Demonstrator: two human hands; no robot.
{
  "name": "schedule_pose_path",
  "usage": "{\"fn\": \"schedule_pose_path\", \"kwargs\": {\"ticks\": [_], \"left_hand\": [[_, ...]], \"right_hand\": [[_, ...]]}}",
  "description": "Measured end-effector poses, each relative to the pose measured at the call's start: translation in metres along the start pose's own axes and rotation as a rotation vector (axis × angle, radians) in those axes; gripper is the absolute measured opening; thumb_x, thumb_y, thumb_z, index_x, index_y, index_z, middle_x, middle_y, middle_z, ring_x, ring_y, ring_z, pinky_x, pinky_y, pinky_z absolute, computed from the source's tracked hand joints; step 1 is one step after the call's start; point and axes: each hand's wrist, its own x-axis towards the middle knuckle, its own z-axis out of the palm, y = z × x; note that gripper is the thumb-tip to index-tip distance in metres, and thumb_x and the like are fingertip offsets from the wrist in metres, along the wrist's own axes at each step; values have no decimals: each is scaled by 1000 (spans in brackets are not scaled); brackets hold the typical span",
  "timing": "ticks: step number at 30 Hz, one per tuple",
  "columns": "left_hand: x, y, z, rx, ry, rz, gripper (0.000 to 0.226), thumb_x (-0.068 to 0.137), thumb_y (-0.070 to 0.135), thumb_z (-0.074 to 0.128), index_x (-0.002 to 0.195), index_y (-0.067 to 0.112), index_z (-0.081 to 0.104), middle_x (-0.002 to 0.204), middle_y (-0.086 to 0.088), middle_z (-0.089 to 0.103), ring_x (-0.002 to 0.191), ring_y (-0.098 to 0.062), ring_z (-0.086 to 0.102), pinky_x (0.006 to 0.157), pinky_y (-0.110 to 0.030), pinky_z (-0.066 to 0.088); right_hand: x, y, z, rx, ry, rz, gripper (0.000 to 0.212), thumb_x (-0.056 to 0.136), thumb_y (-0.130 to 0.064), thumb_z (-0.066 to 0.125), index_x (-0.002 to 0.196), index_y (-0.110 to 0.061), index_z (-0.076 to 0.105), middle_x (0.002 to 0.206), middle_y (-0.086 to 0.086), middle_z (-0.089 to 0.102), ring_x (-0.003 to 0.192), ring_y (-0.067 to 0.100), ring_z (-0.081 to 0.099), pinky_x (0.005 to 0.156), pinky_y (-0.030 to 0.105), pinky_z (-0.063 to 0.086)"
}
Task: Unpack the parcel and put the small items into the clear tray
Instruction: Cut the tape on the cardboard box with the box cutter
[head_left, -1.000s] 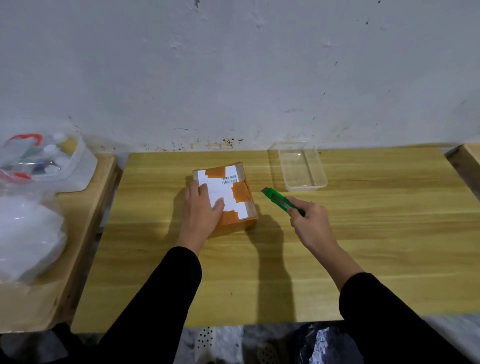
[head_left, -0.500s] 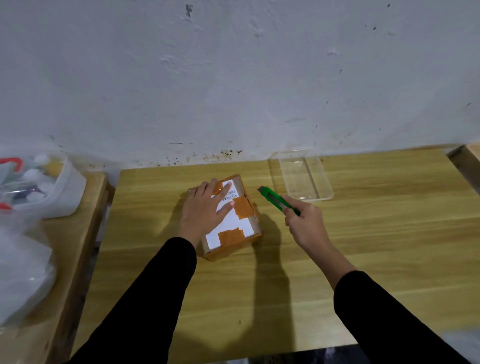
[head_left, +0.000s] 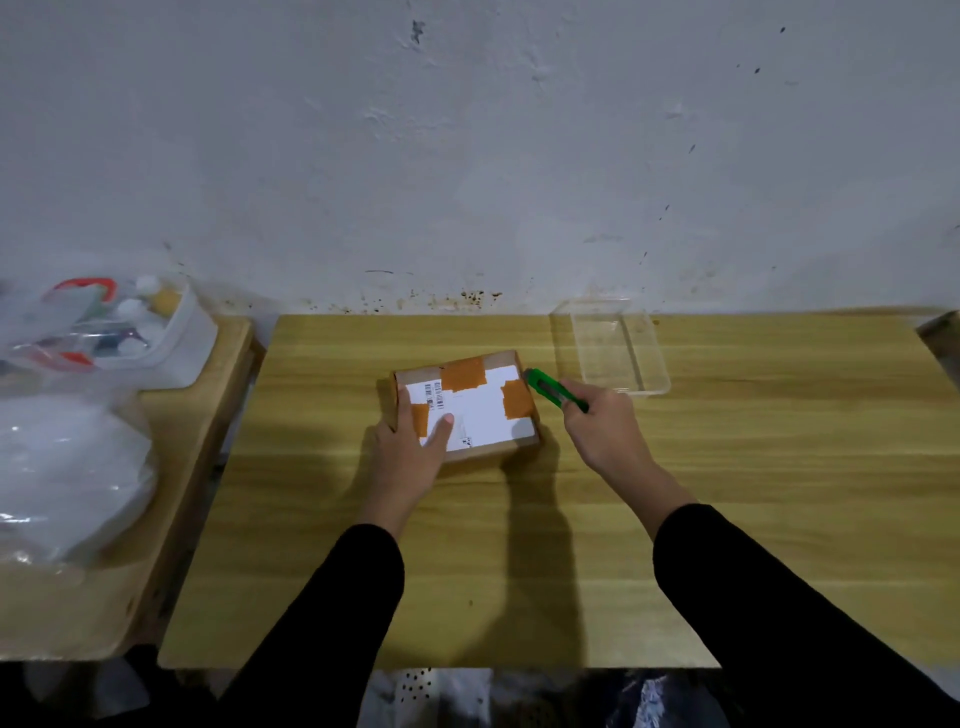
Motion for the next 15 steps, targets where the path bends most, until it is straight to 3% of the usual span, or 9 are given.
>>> {"fn": "schedule_pose_path", "kwargs": {"ticks": [6, 10, 15], "left_hand": [[-1, 2, 4, -80, 6, -17, 75, 88, 65, 33, 146, 40, -7, 132, -20, 37, 122, -36, 39, 97, -44, 40], [-4, 4, 5, -89, 29, -25, 76, 88, 65, 33, 147, 38, -7, 130, -18, 38, 120, -34, 41, 94, -41, 40], [-5, 7, 8, -47, 81, -25, 77, 89, 64, 34, 148, 33, -5, 132, -19, 38, 123, -34, 39, 98, -43, 38]], "right_hand": [[3, 0, 6, -257, -17, -89, 34, 90, -8, 38, 116, -10, 60, 79, 22, 62, 61, 29, 53, 50, 29, 38], [1, -7, 11, -478, -33, -125, 30, 90, -9, 38, 116, -7, 54, 73, 13, 51, 64, 30, 49, 50, 30, 36], [-6, -17, 21, -586, -53, -114, 28, 89, -3, 39, 115, -2, 49, 71, 9, 44, 73, 33, 52, 57, 34, 39]]}}
